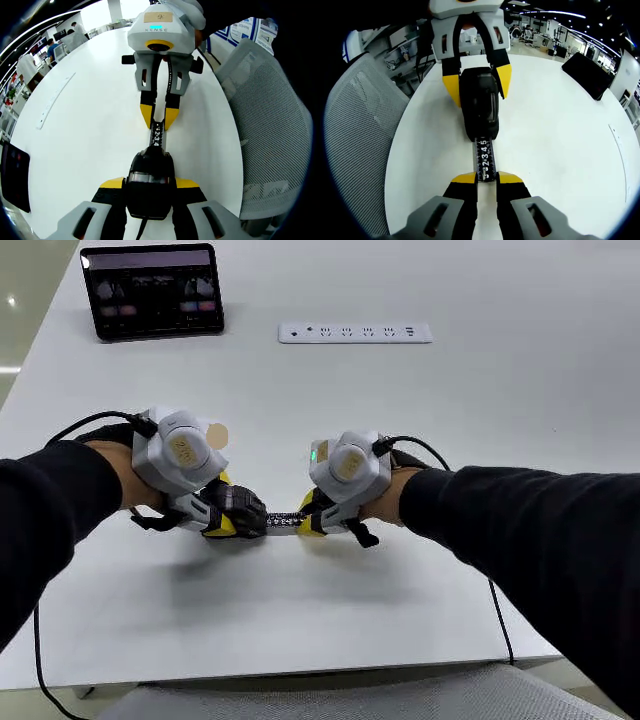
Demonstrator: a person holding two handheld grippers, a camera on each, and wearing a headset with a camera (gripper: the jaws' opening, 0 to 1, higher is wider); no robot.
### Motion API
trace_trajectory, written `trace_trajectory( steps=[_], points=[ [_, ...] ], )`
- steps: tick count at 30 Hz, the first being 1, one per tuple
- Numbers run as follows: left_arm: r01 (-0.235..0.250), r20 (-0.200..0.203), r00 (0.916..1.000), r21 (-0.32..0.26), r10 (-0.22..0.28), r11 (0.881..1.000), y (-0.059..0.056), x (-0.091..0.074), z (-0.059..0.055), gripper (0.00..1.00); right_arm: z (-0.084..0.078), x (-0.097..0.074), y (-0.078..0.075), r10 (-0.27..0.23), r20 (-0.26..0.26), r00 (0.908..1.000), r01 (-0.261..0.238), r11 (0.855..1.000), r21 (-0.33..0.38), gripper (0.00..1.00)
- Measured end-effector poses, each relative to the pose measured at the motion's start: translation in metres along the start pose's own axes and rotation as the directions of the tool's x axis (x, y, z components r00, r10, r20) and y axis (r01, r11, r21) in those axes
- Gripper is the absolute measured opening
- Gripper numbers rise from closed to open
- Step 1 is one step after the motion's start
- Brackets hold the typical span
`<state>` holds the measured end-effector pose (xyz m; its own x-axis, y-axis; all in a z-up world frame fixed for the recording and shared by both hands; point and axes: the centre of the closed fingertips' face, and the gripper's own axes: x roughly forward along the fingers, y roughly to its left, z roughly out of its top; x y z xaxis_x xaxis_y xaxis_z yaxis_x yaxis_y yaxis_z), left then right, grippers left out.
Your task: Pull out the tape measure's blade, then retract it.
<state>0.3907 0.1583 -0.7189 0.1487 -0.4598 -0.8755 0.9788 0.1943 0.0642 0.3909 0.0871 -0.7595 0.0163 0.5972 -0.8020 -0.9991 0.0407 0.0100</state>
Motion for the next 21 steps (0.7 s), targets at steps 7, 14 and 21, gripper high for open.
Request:
trace_trajectory(
  steps=[7,14,21],
  points=[
    [-0.003,0.0,1.0,-0.005,0.003,1.0,0.0,0.0,0.0,0.31,-0.004,-0.003,-0.001,-0.006,-0.012,0.9999,0.006,1.0,0.0,0.08],
    [-0.006,0.0,1.0,-0.017,0.006,1.0,0.001,0.0,0.0,0.31,-0.013,-0.01,-0.005,-0.013,-0.02,0.9997,0.013,1.0,0.008,0.09],
    [-0.006,0.003,1.0,-0.02,0.006,1.0,0.002,0.0,0.0,0.31,-0.02,-0.015,-0.006,-0.011,-0.029,0.9995,0.011,1.0,0.015,0.09]
  ],
)
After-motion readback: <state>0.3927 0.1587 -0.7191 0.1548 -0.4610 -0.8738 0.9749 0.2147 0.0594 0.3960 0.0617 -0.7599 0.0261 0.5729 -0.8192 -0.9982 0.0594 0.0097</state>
